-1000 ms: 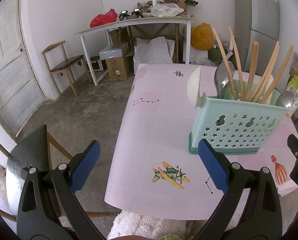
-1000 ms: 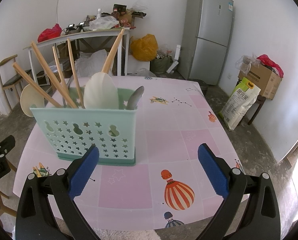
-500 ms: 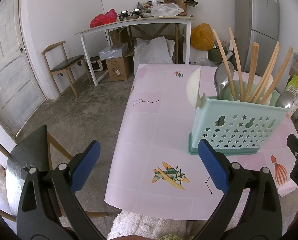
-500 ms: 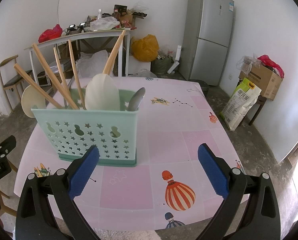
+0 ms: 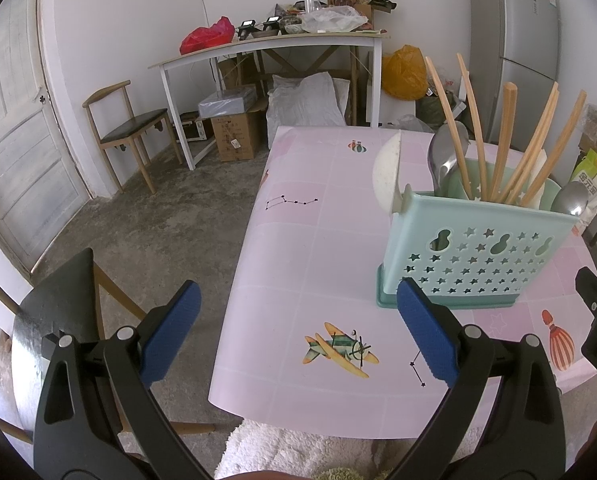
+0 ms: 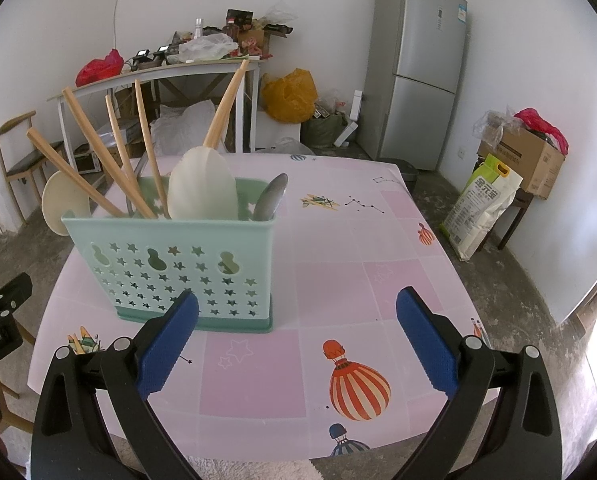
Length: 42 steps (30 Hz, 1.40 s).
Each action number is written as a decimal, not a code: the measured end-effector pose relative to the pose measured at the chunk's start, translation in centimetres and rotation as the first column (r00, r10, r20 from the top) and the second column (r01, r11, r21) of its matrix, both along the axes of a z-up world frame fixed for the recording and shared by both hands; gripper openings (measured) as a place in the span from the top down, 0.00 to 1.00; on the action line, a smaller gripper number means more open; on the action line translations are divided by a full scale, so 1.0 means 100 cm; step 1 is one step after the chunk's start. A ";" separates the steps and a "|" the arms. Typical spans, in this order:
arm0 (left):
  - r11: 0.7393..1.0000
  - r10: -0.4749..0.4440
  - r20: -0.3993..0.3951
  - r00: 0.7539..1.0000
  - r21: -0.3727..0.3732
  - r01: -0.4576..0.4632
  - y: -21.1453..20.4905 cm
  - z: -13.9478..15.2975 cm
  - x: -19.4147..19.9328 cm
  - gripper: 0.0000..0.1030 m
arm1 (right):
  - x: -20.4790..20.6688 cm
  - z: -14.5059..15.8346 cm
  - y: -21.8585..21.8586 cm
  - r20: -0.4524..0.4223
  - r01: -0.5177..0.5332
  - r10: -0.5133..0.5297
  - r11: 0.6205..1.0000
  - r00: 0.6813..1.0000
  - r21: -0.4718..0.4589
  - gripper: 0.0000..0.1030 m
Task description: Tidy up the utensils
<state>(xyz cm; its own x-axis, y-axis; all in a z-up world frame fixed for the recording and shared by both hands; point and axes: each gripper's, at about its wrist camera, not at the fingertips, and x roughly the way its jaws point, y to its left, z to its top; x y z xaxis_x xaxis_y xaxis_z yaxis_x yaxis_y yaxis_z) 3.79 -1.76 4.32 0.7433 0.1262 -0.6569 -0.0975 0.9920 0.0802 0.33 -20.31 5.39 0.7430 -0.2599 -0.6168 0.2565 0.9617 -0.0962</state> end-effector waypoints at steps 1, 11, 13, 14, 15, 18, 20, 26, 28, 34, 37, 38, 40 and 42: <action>1.000 0.000 0.000 1.000 0.000 0.000 0.000 0.000 0.000 0.08 | 0.000 0.000 0.000 0.001 -0.001 0.001 1.000 1.000 0.001 0.06; 1.000 -0.001 -0.001 1.000 0.000 0.001 0.000 0.001 0.000 0.08 | 0.001 0.000 0.000 0.002 -0.001 0.001 1.000 1.000 0.001 0.06; 1.000 0.000 0.000 1.000 0.000 0.000 0.001 0.001 0.000 0.08 | 0.001 0.000 0.000 0.001 -0.001 0.001 1.000 1.000 0.001 0.06; 1.000 0.000 0.001 1.000 0.000 0.000 0.001 0.001 0.000 0.08 | 0.001 0.000 0.001 0.002 -0.001 0.001 1.000 1.000 0.001 0.06; 1.000 0.000 0.000 1.000 0.001 0.000 0.000 0.000 0.000 0.08 | 0.001 0.000 0.000 0.002 -0.001 0.001 1.000 1.000 0.001 0.06; 1.000 -0.001 0.000 1.000 0.000 0.001 0.000 -0.001 -0.001 0.08 | 0.001 0.000 0.000 0.002 -0.001 0.001 1.000 1.000 0.002 0.06; 1.000 -0.001 -0.001 1.000 0.000 0.001 0.000 -0.002 -0.001 0.08 | 0.001 0.001 -0.001 0.002 -0.001 0.001 1.000 1.000 0.001 0.06; 1.000 -0.001 -0.001 1.000 -0.001 0.001 0.000 -0.001 -0.001 0.08 | 0.001 0.001 0.000 0.003 -0.001 0.001 1.000 1.000 0.002 0.06; 1.000 -0.001 -0.002 1.000 -0.001 0.001 0.000 -0.001 -0.001 0.08 | 0.001 0.001 0.000 0.003 -0.001 0.001 1.000 1.000 0.002 0.06; 1.000 -0.002 -0.002 1.000 -0.001 0.002 0.000 -0.001 -0.001 0.08 | 0.000 0.001 -0.001 0.003 -0.001 0.001 1.000 1.000 0.002 0.06; 1.000 -0.003 -0.002 1.000 -0.001 0.003 -0.001 -0.003 -0.002 0.08 | 0.000 0.001 -0.001 0.003 -0.001 0.001 1.000 1.000 0.003 0.06; 1.000 -0.003 -0.002 1.000 -0.001 0.003 -0.002 -0.003 -0.002 0.08 | 0.001 0.001 0.000 0.003 -0.001 0.001 1.000 1.000 0.003 0.06; 1.000 -0.002 -0.001 1.000 -0.001 0.002 -0.001 -0.002 -0.002 0.08 | 0.000 0.001 -0.001 0.003 -0.001 0.001 1.000 1.000 0.002 0.06; 1.000 -0.002 -0.003 1.000 -0.002 0.002 -0.001 -0.002 -0.002 0.08 | 0.001 0.000 0.000 0.002 0.000 0.000 1.000 1.000 0.002 0.06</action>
